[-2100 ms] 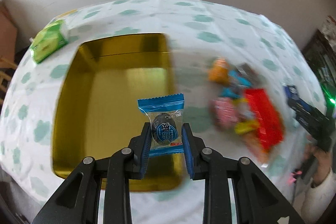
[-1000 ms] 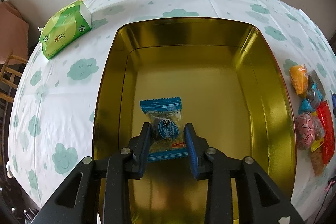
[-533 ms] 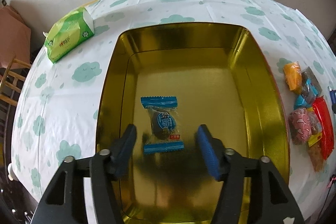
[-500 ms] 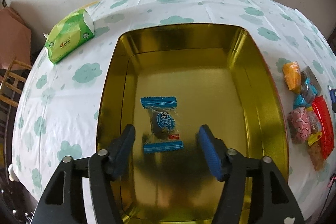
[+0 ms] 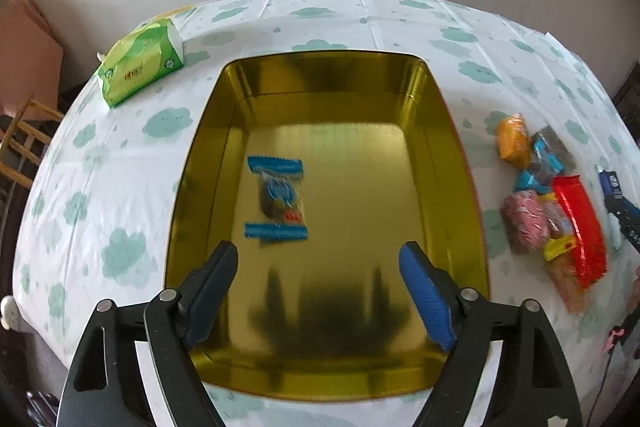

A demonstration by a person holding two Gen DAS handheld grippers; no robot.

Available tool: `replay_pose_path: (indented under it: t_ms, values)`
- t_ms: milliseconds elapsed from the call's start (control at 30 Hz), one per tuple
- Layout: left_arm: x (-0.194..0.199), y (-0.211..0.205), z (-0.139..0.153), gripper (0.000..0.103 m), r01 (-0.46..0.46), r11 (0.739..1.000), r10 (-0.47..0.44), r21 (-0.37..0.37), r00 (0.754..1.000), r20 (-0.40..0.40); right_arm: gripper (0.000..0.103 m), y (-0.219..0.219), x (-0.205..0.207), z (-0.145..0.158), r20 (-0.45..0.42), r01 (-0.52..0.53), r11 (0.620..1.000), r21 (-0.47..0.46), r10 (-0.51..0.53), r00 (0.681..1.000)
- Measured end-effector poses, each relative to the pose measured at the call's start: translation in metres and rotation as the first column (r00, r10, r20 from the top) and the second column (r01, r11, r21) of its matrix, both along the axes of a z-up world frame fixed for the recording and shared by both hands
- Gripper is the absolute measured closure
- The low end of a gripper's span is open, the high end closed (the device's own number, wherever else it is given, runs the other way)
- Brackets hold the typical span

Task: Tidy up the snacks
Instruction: 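Carry the cookie into the tin box and open the left gripper, then lower the cracker pack into the tin box and open the right gripper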

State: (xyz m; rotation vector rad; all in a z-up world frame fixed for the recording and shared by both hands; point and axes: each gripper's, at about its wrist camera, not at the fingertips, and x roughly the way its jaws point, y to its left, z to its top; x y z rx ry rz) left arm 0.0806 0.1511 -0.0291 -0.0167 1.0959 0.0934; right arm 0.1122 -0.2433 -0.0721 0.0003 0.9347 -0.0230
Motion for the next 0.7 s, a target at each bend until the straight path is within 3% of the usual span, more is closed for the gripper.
replay_pose_path:
  t_ms: [300, 500, 700]
  values:
    - [-0.025, -0.006, 0.006, 0.013, -0.049, 0.998, 0.051, -0.045, 0.998, 0.043, 0.053, 0.001, 0.000, 0.005, 0.000, 0.027, 0.999, 0.019, -0.027, 1.000]
    - [-0.034, 0.004, 0.013, 0.009, -0.082, 0.994, 0.087, -0.067, 0.993, 0.083, 0.053, 0.013, -0.004, 0.036, 0.063, 0.022, 0.999, 0.047, -0.025, 0.998]
    - [-0.047, 0.015, 0.023, 0.007, -0.127, 0.990, 0.135, -0.066, 0.983, 0.123, 0.053, 0.059, -0.009, 0.066, 0.107, -0.077, 0.989, 0.124, 0.064, 0.992]
